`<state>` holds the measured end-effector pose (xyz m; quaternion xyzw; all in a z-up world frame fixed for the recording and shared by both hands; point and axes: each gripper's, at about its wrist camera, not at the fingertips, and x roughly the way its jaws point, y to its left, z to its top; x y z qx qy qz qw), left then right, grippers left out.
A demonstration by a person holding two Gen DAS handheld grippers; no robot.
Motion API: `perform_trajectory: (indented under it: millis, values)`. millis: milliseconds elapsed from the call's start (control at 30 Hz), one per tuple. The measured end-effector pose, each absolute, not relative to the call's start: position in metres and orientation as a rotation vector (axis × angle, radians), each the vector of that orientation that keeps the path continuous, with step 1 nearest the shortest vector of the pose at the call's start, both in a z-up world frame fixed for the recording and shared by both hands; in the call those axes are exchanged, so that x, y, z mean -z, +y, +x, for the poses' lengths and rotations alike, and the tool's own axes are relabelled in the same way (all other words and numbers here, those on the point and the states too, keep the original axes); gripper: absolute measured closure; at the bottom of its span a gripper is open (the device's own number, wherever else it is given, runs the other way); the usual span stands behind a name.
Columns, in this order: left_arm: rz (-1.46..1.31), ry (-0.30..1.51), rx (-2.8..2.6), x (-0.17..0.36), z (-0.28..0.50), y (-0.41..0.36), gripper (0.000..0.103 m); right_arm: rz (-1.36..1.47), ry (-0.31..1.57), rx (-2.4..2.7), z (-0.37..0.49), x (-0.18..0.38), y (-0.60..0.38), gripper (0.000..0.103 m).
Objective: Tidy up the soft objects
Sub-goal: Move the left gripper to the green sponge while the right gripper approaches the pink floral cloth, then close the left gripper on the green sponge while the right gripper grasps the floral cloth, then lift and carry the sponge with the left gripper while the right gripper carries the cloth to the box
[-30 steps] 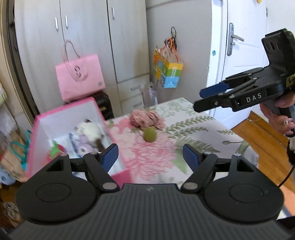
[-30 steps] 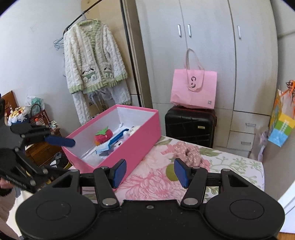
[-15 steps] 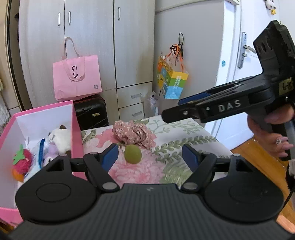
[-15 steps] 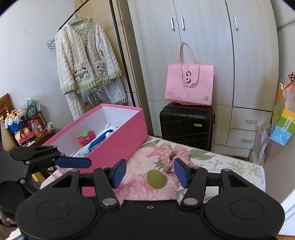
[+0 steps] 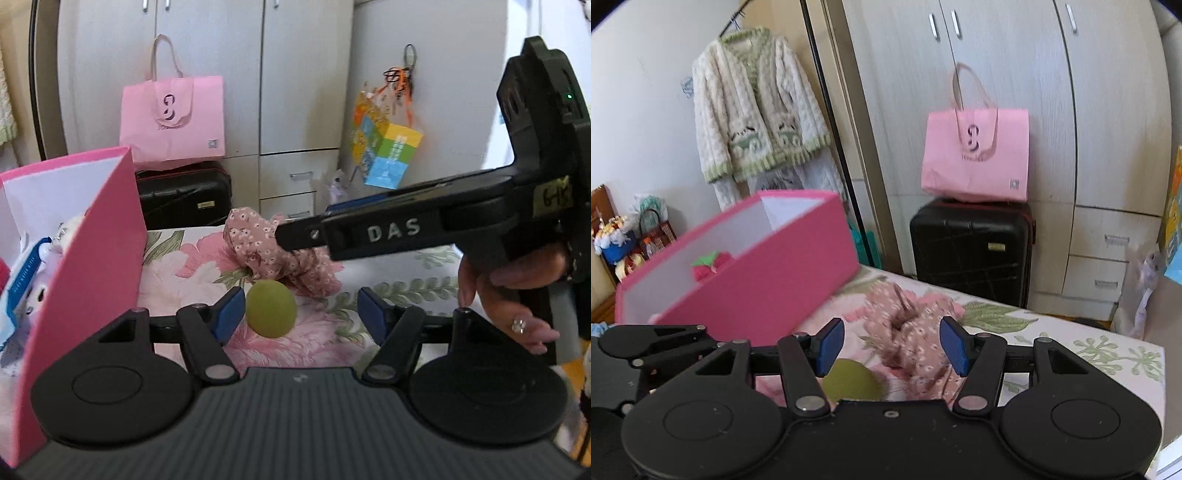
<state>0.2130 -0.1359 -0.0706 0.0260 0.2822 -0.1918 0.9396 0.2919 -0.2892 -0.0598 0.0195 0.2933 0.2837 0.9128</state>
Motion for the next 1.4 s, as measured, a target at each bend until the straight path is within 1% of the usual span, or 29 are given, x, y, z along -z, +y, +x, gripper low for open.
perform_trajectory:
  millis: [200,267,300,433,467,500,533,567,633,900,1167,1400]
  values:
    - [0.053,0.609,0.325,0.090,0.233,-0.140,0.043,0.038,0.655,-0.585,0.320,0.083,-0.287,0.039]
    - [0.049,0.620,0.322,0.094,0.237,-0.142,0.043,0.012,0.692,-0.586,0.327,0.090,-0.284,0.031]
    - [0.044,0.630,0.325,0.097,0.240,-0.142,0.046,0.004,0.700,-0.581,0.328,0.093,-0.282,0.025]
    - [0.029,0.654,0.309,0.105,0.245,-0.142,0.062,0.008,0.712,-0.563,0.334,0.103,-0.280,0.025]
    - [0.045,0.643,0.299,0.104,0.243,-0.143,0.067,0.020,0.712,-0.566,0.334,0.105,-0.280,0.027]
    - [0.050,0.631,0.298,0.103,0.241,-0.143,0.067,0.022,0.716,-0.567,0.334,0.107,-0.281,0.043]
    - [0.045,0.625,0.303,0.102,0.240,-0.142,0.067,0.003,0.711,-0.553,0.333,0.109,-0.280,0.068]
    - [0.045,0.622,0.306,0.101,0.238,-0.141,0.067,-0.039,0.699,-0.534,0.330,0.109,-0.278,0.079]
    - [0.052,0.608,0.300,0.098,0.234,-0.141,0.067,-0.092,0.671,-0.531,0.321,0.106,-0.276,0.087]
    - [0.026,0.613,0.347,0.083,0.205,-0.129,0.067,-0.089,0.638,-0.483,0.282,0.086,-0.284,0.088]
    - [0.061,0.600,0.419,0.069,0.163,-0.125,0.067,-0.086,0.659,-0.430,0.247,0.082,-0.281,0.086]
    - [0.034,0.622,0.453,0.063,0.141,-0.110,0.067,-0.073,0.655,-0.403,0.209,0.077,-0.280,0.085]
